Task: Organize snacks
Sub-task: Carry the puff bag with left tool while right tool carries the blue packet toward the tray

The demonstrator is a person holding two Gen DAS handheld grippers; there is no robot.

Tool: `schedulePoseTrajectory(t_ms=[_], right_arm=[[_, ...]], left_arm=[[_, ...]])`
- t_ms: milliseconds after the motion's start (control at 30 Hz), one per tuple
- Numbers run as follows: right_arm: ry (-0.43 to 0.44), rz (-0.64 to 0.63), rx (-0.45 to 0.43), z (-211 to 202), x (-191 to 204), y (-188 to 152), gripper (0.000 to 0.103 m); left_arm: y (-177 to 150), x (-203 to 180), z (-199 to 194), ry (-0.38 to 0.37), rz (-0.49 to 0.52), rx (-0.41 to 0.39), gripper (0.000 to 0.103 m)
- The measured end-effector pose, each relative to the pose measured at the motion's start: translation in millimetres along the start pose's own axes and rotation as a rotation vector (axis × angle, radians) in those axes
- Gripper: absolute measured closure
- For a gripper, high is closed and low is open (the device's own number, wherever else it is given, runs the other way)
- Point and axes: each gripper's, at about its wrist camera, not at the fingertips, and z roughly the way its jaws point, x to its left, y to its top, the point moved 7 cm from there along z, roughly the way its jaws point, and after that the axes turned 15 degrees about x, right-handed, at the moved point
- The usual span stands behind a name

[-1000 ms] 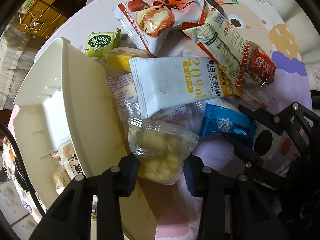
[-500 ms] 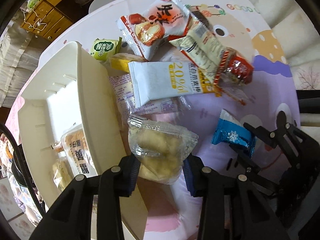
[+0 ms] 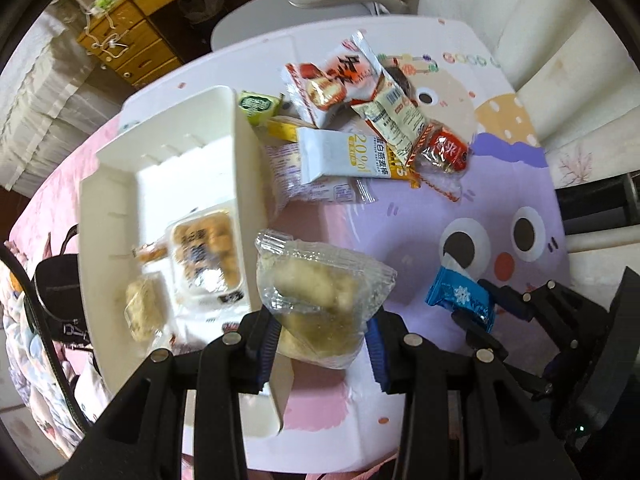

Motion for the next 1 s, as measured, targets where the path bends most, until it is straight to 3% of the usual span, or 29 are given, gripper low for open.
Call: schedulePoseTrajectory(t_ms=[367,1000], right_arm=[[0.053,-0.013,-0.037,-35,43,-8,0.073],[0.124,-0.075,-0.075,-59,111,6,0.073]], left_arm=[[-57,33,-34,-0.025,-0.099,-0.075,0.066],[-130,118,-26,-0.060,-0.290,-0.104,0.066]])
